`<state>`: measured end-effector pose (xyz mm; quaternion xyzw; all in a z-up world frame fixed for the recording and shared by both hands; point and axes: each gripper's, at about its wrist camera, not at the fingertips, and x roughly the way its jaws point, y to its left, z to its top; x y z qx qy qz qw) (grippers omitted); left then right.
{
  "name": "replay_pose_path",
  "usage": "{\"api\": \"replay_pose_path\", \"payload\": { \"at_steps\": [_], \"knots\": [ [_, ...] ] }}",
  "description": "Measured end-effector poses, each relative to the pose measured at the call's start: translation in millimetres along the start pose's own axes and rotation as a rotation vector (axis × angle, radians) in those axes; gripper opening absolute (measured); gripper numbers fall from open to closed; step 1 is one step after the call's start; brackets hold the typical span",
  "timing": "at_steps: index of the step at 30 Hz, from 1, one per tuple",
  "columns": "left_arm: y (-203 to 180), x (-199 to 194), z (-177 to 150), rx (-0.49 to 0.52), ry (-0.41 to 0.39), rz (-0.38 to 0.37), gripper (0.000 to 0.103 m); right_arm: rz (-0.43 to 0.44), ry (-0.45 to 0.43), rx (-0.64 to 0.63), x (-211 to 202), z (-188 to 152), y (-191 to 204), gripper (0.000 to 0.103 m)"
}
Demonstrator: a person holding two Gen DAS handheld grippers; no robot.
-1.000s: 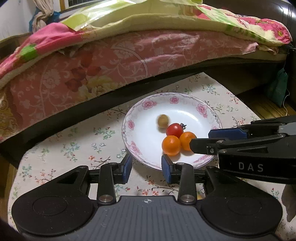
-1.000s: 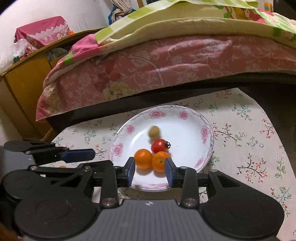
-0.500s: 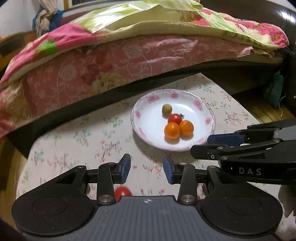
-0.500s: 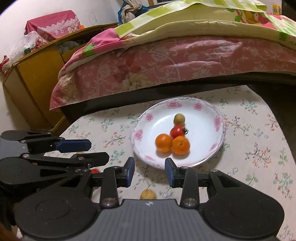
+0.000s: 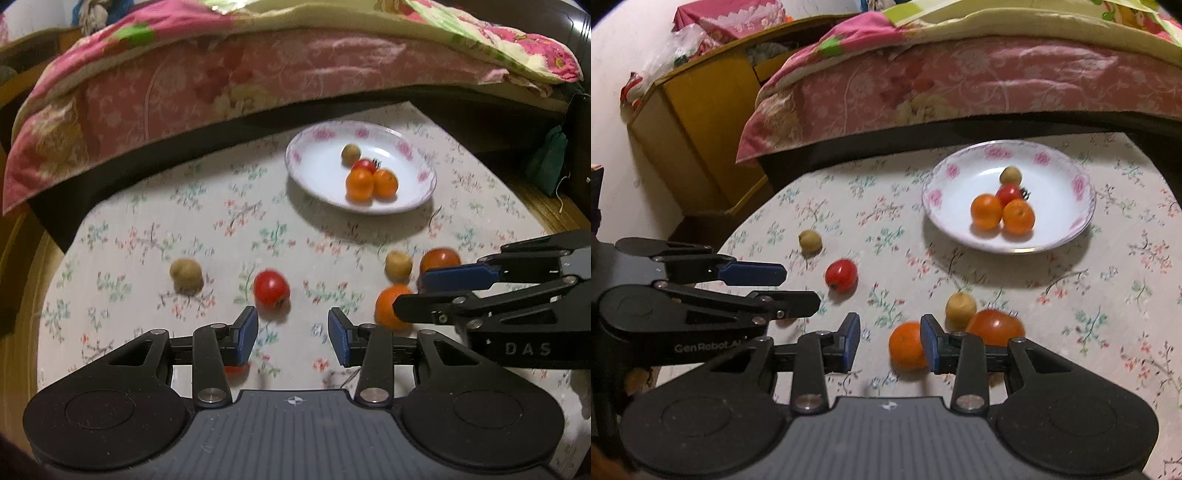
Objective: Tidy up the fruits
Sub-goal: 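Withdraw both grippers from the plate toward the remaining fruits, then grasp a red cherry tomato with the left gripper while the right gripper grasps an orange tangerine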
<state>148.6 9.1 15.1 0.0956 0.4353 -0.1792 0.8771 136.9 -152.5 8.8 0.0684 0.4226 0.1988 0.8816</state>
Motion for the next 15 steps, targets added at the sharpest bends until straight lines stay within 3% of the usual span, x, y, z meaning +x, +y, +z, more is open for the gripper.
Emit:
{"api": "replay_pose_path", "payload": {
  "at_steps": [8,11,15],
  "knots": [
    [10.7,5.3,-8.0,0.002,-0.002,0.02,0.055,-0.015,0.04,0.007,13.3,-9.0,0.5,0.03],
    [16.1,3.1,-12.0,-0.009,-0.004,0.008,0.055,-0.029,0.037,-0.013,16.1,-11.5,1.4,0.035],
    [20.6,-1.4,-18.1,-0.012,-0.018,0.045,0.056,-0.038,0.028,-0.032,16.8,-11.3,1.7,0.035]
  ]
}}
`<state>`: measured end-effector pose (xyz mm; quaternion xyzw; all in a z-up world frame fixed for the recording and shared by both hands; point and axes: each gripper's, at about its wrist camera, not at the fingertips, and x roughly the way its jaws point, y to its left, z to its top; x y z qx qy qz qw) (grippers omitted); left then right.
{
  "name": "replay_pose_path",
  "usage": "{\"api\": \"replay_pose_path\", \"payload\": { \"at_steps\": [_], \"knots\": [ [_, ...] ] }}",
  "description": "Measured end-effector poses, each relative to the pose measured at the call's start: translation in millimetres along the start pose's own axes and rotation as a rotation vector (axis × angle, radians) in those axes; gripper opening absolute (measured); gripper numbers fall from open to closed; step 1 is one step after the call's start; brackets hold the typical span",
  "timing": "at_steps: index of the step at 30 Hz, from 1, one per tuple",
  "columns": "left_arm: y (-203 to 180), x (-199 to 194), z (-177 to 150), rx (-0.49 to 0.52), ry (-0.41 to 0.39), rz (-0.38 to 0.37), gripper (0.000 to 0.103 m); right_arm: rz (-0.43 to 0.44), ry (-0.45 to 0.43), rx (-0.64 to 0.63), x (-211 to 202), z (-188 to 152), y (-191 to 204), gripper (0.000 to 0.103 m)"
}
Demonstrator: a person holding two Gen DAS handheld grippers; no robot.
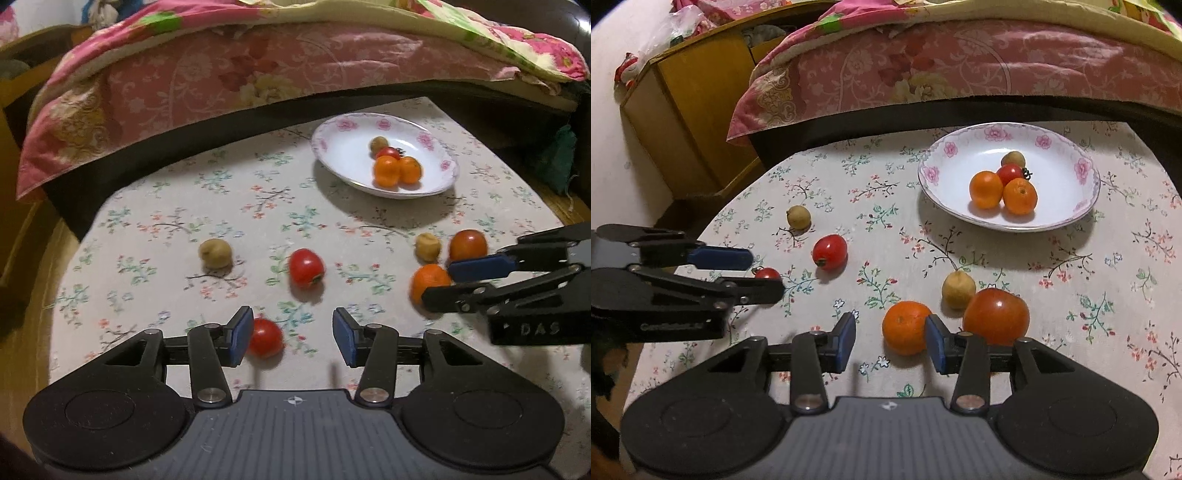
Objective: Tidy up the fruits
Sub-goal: 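Grasp a red cherry tomato with the left gripper while the right gripper grasps an orange tangerine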
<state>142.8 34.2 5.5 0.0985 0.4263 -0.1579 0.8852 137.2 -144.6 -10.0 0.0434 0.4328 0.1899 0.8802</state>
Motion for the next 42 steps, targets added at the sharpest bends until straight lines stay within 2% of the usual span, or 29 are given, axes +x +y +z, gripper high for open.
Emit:
{"api": "replay_pose_path", "payload": {
  "at_steps": [9,12,17,24,29,36,42],
  "knots": [
    [3.2,16.5,-6.1,0.005,0.039,0.043,0.055,-0.009,-0.014,-0.02,-0.2,0.5,1.7,0.035],
    [5.8,22.9,-7.9,-0.012,0.06,0.057,0.044,-0.007,-0.013,-0.028,-0.3,1.1,2.6,0.035],
    [3.7,24.4,-8.0,-0.007,0.065,0.056,0.042,-0.012,-0.014,-0.044,1.5,0.5,2.8,0.037],
    [0.0,31.8,-7.7,-0.003,0.078,0.038,0.042,-0.063,-0.007,-0.101,11.2,0.9,7.2,0.048],
    [2.8,33.3,-8.3,-0.014,0.076,0.035,0.045,-0.076,0.006,-0.117,18.1,3.2,6.9,0.048],
    [2.7,33.1,-8.3,-0.021,0.076,0.034,0.039,-0.043,0.054,-0.113,24.6,0.4,6.9,0.03],
    [0.8,33.4,-7.7,-0.008,0.072,0.039,0.036,-0.03,0.055,-0.119,22.7,-2.8,5.9,0.03]
  ]
}}
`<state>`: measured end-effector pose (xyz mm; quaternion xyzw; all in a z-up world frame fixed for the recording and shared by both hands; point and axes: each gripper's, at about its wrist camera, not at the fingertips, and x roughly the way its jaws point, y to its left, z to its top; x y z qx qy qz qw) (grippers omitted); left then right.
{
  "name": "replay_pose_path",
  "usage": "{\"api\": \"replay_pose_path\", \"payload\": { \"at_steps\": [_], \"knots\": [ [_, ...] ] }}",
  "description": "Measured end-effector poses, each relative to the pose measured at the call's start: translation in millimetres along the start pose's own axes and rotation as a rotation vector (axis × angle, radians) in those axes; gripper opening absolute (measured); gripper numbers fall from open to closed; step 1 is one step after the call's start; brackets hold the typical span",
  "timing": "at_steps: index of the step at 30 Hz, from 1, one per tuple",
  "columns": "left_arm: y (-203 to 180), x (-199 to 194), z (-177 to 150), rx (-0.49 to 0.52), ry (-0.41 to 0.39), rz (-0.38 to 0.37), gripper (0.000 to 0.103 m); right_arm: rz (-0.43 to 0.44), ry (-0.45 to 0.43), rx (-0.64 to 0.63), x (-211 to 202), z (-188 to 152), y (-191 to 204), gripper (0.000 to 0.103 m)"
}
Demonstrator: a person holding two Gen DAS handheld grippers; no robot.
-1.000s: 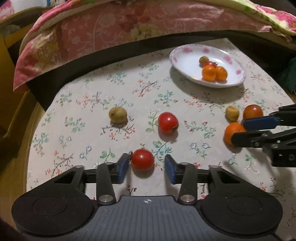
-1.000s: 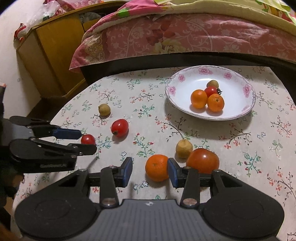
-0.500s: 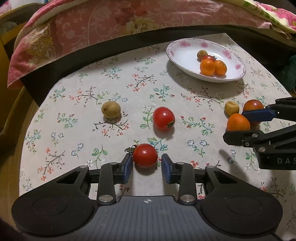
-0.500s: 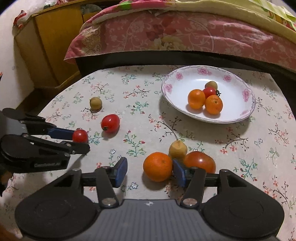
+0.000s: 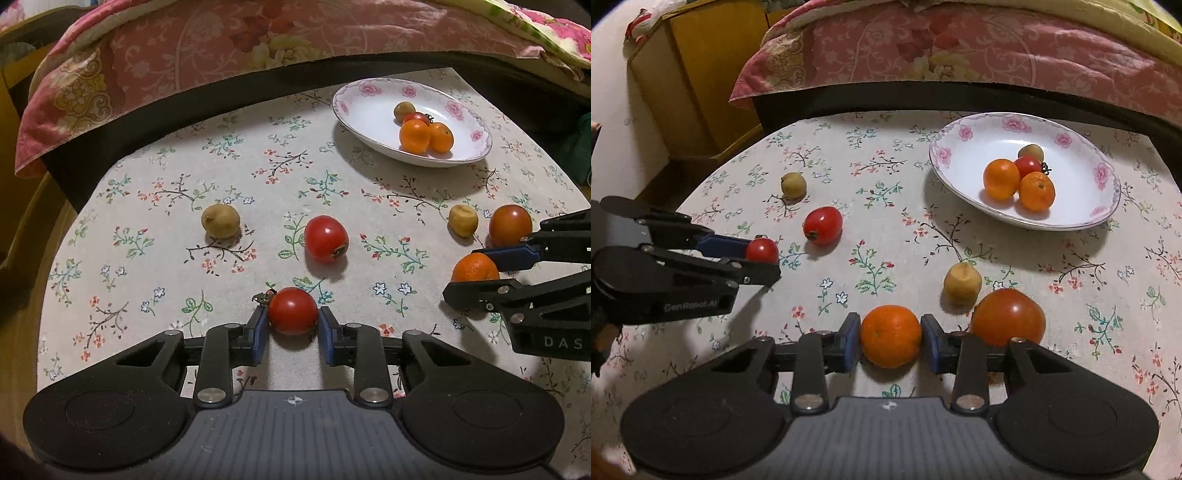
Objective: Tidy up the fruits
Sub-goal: 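Grasp a red cherry tomato with the left gripper while the right gripper grasps an orange tangerine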
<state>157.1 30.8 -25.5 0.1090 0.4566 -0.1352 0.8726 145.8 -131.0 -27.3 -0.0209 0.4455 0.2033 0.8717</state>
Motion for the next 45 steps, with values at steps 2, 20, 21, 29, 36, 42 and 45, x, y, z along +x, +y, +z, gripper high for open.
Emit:
{"api": "replay_pose_path", "payload": {
  "at_steps": [2,20,21,29,36,42,45],
  "knots": [
    [-0.6,0.6,0.1,0.009,-0.004,0.003,0.036,-0.001,-0.002,-0.002,-0.6,-0.5,0.4,0.03],
    [-1.4,3.0,-1.0,0.03,-0.025,0.045,0.052,0.052,-0.008,0.026,-3.9,-6.6,-0.4,0.05],
    [-1.9,2.5,-1.0,0.033,-0.025,0.037,0.05,0.053,-0.006,0.02,-3.9,-7.0,0.8,0.052],
    [-5.7,1.0,0.4,0.041,-0.021,0.007,0.036,-0.009,-0.008,-0.004,-5.3,-7.2,3.1,0.029],
    [-12.5,-3.9,1.0,0.049,-0.033,-0.028,0.036,0.01,-0.022,-0.003,-9.2,-5.1,5.1,0.028],
    [-20.7,-7.7,8.3,0.055,-0.053,-0.055,0.036,0.027,-0.04,0.05,-15.2,-0.5,-0.7,0.028],
    [-24.9,-8.2,10.2,0.06,-0.056,-0.066,0.036,0.022,-0.051,0.073,-17.8,1.6,-4.5,0.028]
  ]
}}
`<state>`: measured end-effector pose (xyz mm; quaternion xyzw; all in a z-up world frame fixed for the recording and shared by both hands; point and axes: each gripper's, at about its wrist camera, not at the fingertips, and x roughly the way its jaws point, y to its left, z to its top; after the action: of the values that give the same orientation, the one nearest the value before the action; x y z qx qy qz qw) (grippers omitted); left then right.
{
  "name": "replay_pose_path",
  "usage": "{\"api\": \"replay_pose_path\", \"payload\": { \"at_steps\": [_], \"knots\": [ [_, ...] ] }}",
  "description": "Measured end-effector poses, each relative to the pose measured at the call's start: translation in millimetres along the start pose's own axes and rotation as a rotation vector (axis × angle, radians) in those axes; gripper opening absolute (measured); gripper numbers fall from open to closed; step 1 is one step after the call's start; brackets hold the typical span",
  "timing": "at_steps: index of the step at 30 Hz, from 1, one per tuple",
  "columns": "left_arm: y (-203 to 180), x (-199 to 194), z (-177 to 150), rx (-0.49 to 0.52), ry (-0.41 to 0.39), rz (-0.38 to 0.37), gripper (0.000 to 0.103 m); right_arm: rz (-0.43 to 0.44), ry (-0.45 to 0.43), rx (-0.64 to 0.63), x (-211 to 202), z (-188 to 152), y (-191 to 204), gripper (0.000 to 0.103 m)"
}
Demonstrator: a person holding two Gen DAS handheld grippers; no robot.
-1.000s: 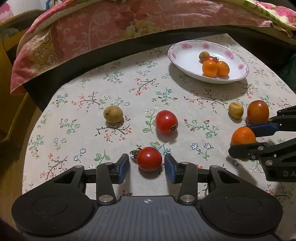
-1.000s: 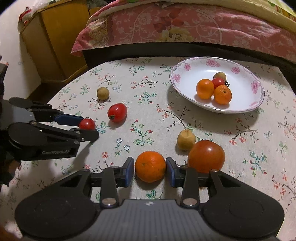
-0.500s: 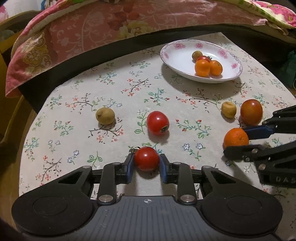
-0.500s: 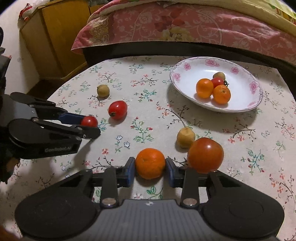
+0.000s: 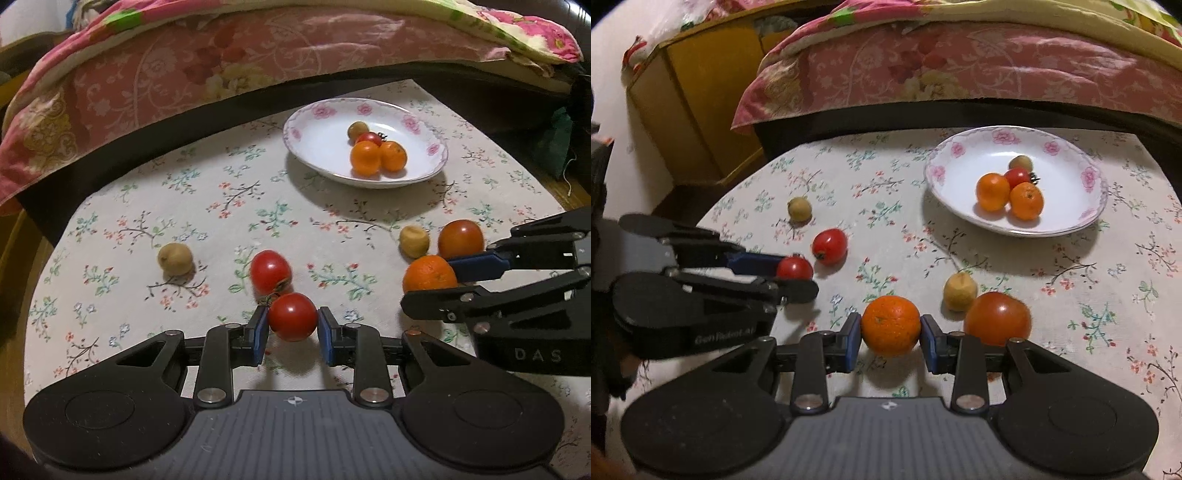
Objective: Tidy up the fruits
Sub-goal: 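Grasp a red cherry tomato with the left gripper while the right gripper grasps an orange tangerine, then carry the cherry tomato and tangerine to the white plate and open both grippers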
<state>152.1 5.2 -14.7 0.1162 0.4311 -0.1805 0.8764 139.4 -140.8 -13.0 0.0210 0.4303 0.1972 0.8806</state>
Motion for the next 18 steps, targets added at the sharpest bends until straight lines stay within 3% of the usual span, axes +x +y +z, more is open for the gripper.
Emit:
{"api": "replay_pose_path", "payload": {
  "at_steps": [18],
  "knots": [
    [-9.8,-6.9,13.1,-0.004,-0.035,-0.035,0.036,0.016,-0.037,0.049,-10.7,7.6,-8.0,0.028]
  ]
}}
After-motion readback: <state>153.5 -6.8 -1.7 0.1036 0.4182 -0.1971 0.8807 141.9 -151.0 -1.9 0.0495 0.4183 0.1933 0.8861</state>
